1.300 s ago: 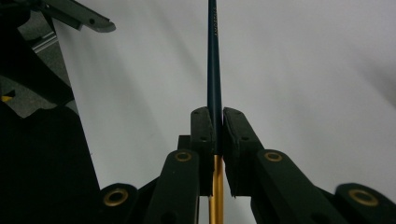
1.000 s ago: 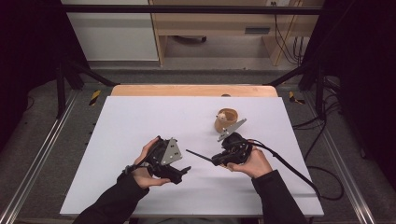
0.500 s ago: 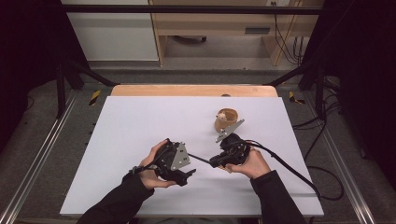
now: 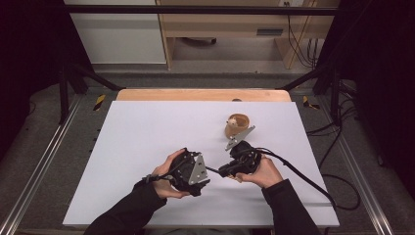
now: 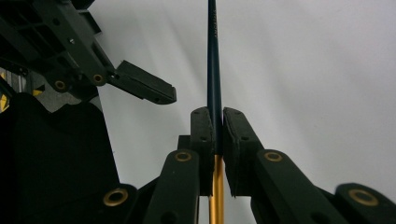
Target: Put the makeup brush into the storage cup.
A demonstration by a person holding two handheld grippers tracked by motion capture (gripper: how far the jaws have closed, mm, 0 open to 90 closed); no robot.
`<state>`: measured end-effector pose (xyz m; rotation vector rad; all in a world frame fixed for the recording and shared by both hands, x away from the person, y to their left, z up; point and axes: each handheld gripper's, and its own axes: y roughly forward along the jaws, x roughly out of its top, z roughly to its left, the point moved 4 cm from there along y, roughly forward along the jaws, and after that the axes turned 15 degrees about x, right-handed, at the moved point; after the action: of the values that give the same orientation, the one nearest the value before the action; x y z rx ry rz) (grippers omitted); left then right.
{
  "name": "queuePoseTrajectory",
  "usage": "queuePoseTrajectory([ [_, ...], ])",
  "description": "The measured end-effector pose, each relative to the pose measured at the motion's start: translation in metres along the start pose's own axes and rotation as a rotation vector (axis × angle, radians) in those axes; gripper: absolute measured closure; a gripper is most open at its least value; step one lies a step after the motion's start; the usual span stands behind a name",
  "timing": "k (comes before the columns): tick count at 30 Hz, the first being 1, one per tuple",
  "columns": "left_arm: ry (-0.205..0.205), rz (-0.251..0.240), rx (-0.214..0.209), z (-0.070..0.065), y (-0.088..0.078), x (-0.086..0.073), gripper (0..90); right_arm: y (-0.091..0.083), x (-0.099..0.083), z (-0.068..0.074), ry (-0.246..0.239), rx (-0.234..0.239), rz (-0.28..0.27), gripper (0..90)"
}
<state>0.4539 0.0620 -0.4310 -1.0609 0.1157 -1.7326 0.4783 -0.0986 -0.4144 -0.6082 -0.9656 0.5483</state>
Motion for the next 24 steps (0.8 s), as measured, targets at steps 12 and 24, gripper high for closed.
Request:
queuePoseTrajectory([
  [12,0.072,-0.002,0.028,-0.0039,0.0047,0.0013,23.7,0.0026,-0.0005,0.0008,0.002,0.012,0.003,83.4],
  [24,0.161,-0.015,0.045,-0.0108,0.008,0.0019,36.7,0.0053,-0.0008,0.0011,0.007,0.019,0.013,83.4],
])
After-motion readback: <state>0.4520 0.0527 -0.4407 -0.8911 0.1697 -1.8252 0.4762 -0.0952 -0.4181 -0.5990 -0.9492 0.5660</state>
